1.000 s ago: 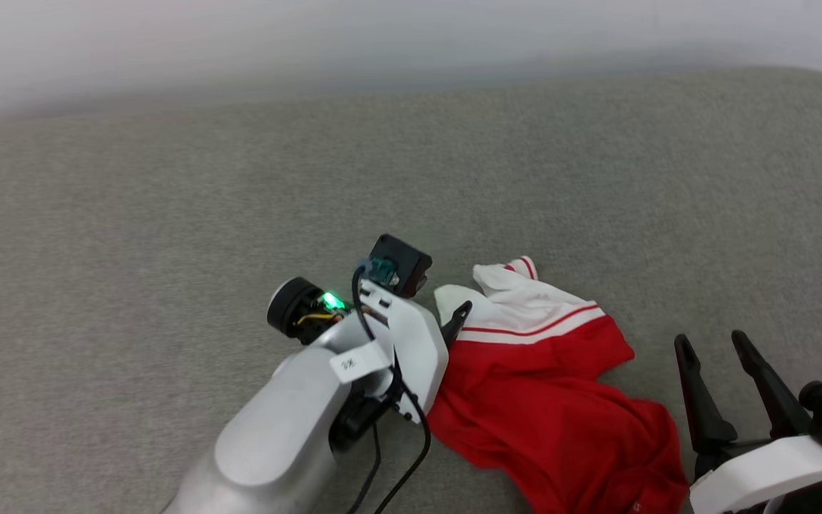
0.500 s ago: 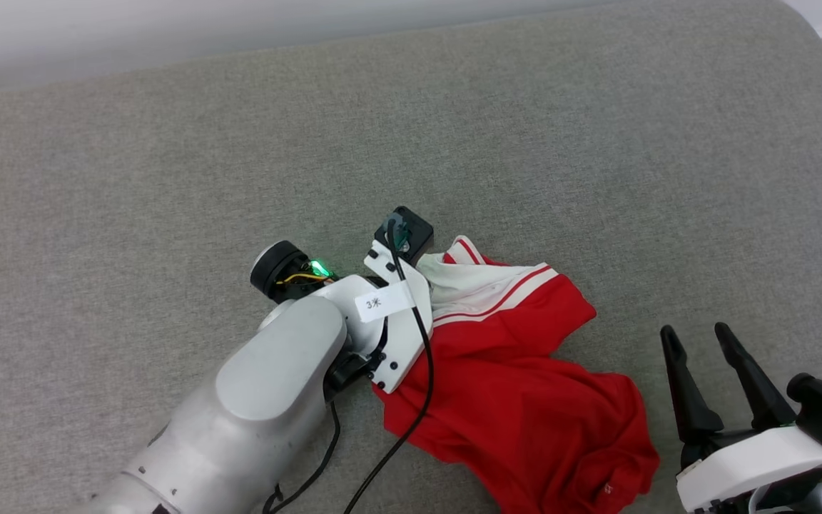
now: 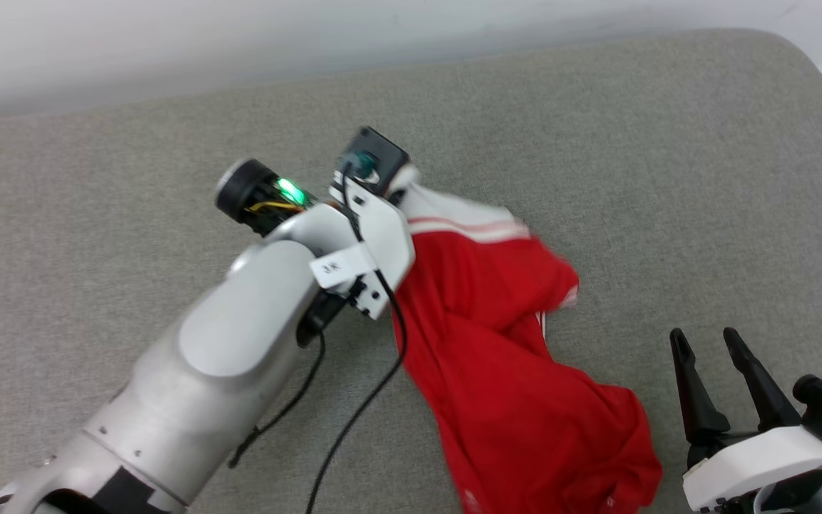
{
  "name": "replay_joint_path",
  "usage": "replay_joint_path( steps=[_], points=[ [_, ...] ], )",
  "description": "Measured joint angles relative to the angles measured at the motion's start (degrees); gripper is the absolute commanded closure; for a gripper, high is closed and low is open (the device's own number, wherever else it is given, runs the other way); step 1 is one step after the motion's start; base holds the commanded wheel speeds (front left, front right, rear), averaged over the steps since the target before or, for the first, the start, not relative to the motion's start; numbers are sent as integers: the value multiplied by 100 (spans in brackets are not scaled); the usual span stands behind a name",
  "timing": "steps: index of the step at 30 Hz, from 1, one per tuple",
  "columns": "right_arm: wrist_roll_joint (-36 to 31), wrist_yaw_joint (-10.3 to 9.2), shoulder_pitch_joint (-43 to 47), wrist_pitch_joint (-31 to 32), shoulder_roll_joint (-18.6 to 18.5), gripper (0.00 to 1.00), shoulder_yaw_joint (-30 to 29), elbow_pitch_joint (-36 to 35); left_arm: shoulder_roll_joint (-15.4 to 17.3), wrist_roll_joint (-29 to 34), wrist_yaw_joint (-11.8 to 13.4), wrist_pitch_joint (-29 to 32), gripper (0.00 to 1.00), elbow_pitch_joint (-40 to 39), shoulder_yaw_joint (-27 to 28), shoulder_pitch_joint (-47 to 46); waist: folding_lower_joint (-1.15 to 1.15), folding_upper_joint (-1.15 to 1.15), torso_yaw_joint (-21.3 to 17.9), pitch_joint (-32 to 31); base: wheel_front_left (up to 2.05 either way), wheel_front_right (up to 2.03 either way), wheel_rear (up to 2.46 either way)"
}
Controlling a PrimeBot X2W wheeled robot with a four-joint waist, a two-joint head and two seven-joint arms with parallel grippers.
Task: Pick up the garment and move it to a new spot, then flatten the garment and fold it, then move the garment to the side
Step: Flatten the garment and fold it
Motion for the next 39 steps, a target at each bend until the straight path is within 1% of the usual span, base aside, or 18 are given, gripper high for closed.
replay_joint_path(
  steps=[4,8,11,14,17,19,21,24,26,29,33,34,35,36,37,39],
  points=[
    [7,0,71,45,1,0,-100,14,266,-57,359,-388,100,-288,374,-8,0,0,110,-175,0,0,0],
    [5,0,165,99,1,0,-208,-14,669,-188,694,-530,100,-745,734,253,0,0,241,-324,0,0,0],
    [5,0,208,127,1,0,-269,-46,985,-328,998,-564,100,-1136,965,760,0,0,347,-421,0,0,0],
    [7,0,281,179,1,0,-314,-49,1230,-490,1305,-572,100,-1560,1152,1374,-1,0,467,-496,0,0,0],
    [24,0,293,224,2,0,-327,-54,1430,-715,1642,-636,100,-1924,1360,2129,-1,0,567,-561,0,0,0],
    [27,0,303,249,3,0,-360,-60,1495,-966,1859,-717,100,-2119,1556,2707,-1,0,626,-598,0,0,0],
    [30,0,313,285,1,0,-371,-60,1571,-1088,2098,-829,100,-2239,1716,3226,-1,0,687,-620,0,0,0],
    [27,0,318,307,3,0,-377,-60,1571,-1416,2302,-1005,100,-2315,1931,4003,-1,0,757,-654,0,0,0],
    [15,0,319,346,2,0,-387,-59,1474,-1588,2362,-1132,100,-2306,1978,4451,-1,0,803,-670,0,0,0],
    [-66,0,319,436,3,0,-368,-59,1274,-1780,2351,-1298,100,-2182,1980,4842,-1,0,861,-705,0,0,0],
    [-114,0,342,506,2,0,-386,-94,935,-2023,2196,-1513,100,-1968,1973,5069,-1,0,931,-821,0,0,0],
    [-120,0,354,526,2,0,-389,-96,907,-2022,2139,-1550,84,-1895,1956,5071,-1,0,946,-856,0,0,0],
    [-135,0,367,548,2,0,-392,-93,866,-2062,2083,-1558,63,-1831,1956,5072,-1,0,958,-898,0,0,0],
    [-136,0,375,555,2,0,-387,-98,839,-2068,2053,-1592,16,-1782,1926,5072,-1,0,968,-938,0,0,0],
    [-138,0,376,563,3,0,-388,-105,824,-2013,2027,-1691,0,-1750,1907,5072,-2,0,974,-979,0,0,0],
    [-140,0,378,593,2,0,-396,-109,812,-1890,1986,-1969,0,-1736,1913,5027,-1,0,981,-1053,0,0,0]
  ],
)
